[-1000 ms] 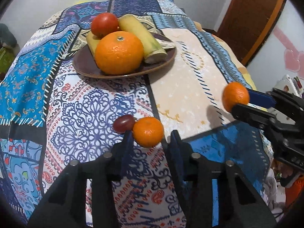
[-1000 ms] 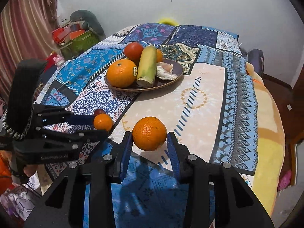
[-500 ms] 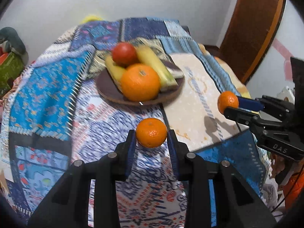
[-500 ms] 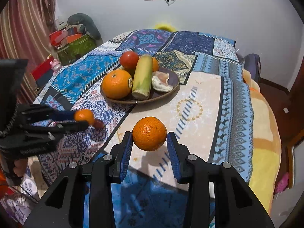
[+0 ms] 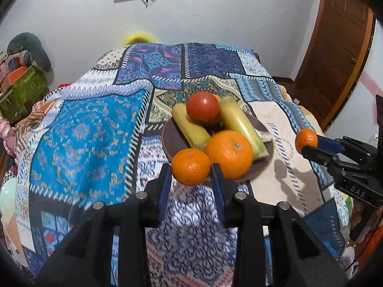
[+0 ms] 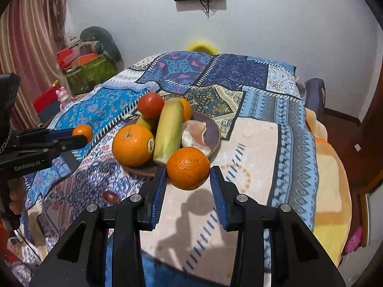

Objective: Organize fruits
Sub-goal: 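Carry both tangerines onto the brown plate and open both grippers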

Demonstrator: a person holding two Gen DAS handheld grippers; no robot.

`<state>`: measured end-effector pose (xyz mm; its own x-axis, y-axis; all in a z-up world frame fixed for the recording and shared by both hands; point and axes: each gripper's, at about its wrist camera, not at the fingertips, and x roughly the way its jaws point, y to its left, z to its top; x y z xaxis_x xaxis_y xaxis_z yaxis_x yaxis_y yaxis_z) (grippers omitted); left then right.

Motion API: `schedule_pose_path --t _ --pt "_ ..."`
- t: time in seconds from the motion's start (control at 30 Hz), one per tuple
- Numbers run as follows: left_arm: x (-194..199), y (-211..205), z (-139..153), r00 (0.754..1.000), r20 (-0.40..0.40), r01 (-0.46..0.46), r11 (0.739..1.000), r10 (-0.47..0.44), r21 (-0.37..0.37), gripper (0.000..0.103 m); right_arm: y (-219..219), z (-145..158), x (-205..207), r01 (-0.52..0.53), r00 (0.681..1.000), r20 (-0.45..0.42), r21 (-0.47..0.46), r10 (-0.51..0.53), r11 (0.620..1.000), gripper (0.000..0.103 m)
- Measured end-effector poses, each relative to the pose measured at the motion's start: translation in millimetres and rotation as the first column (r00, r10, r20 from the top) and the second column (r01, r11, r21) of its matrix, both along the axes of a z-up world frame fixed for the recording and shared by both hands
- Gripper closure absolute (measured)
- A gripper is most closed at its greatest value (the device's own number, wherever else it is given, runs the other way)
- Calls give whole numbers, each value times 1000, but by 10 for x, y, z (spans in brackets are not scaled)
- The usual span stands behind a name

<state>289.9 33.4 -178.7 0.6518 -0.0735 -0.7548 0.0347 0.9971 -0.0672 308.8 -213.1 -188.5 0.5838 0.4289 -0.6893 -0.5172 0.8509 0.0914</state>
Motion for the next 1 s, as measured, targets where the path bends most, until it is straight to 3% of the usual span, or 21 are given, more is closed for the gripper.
schedule_pose_path --t 0.63,1.0 --pt "514 67 -388 998 -58 11 1000 -11 -2 70 200 -274 389 4 999 -52 -1 -4 1000 69" --pt "536 20 -390 997 -81 8 1000 -8 7 65 201 -293 418 -13 997 -70 -5 12 1000 68"
